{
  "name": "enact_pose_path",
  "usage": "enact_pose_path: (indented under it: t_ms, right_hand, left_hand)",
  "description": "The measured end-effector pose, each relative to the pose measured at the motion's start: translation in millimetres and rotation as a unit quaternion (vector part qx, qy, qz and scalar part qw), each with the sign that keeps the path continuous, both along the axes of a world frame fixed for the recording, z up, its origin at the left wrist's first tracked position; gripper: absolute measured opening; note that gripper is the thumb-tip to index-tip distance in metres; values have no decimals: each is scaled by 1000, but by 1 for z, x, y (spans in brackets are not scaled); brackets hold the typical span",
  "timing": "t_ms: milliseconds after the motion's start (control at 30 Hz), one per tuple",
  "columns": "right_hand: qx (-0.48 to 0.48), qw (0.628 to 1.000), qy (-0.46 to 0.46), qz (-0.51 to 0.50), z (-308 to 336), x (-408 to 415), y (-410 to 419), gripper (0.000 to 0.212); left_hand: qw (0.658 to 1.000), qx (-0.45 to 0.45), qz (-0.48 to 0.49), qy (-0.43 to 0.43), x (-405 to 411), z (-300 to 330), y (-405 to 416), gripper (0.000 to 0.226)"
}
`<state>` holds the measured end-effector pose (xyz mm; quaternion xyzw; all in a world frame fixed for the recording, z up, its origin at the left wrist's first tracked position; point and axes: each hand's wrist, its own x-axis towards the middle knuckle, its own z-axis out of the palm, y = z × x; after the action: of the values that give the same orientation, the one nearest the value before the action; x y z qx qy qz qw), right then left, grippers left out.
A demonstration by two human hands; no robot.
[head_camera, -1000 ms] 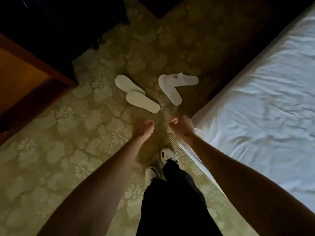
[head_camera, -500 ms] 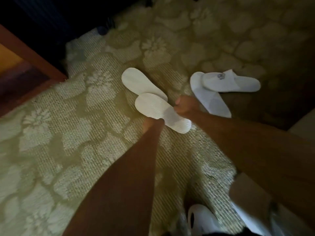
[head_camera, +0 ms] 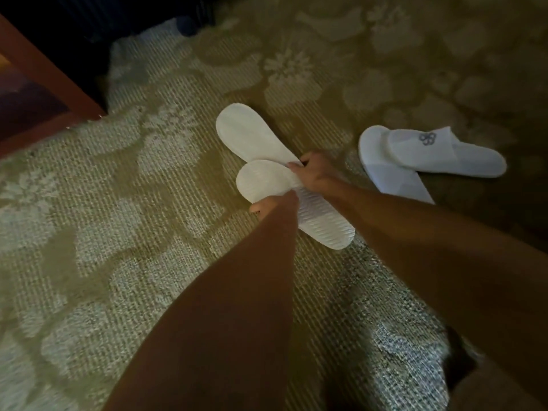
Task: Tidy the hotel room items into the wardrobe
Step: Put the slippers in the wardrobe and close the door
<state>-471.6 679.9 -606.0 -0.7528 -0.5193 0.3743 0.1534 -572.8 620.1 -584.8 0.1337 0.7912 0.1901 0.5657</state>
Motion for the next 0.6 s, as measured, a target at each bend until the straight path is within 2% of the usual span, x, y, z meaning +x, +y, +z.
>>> enact_pose_path:
  t_ms: [133,233,300,367,433,500,600]
  right_hand:
    - [-23,999,30,-11,-10,1,0,41]
    - [-50,997,50,-14,-6,3,2,58]
    - [-48,996,69,-31,5,6,2,67]
    - [-3,995,80,-50,19,11,2,54]
    - [70,993,74,-53,34,18,-8,34]
    - [151,988,6,-40,46,23,-31,29]
    - [266,962,-62,-2,49,23,-78,19]
  left_hand:
    - [999,-19,-13,-27,-22,-15,3,80]
    - [997,-22,-28,-70,-35,-18,11,68]
    - [996,28,-24,-80,-44,-7,18,60]
    - [993,101,-9,-61,-55,15,29,46]
    - [985,172,4,4,-66,37,41,32]
    - [966,215,-32,138,-73,64,52,25]
    - [915,204,-163,307,-65,90,57,40]
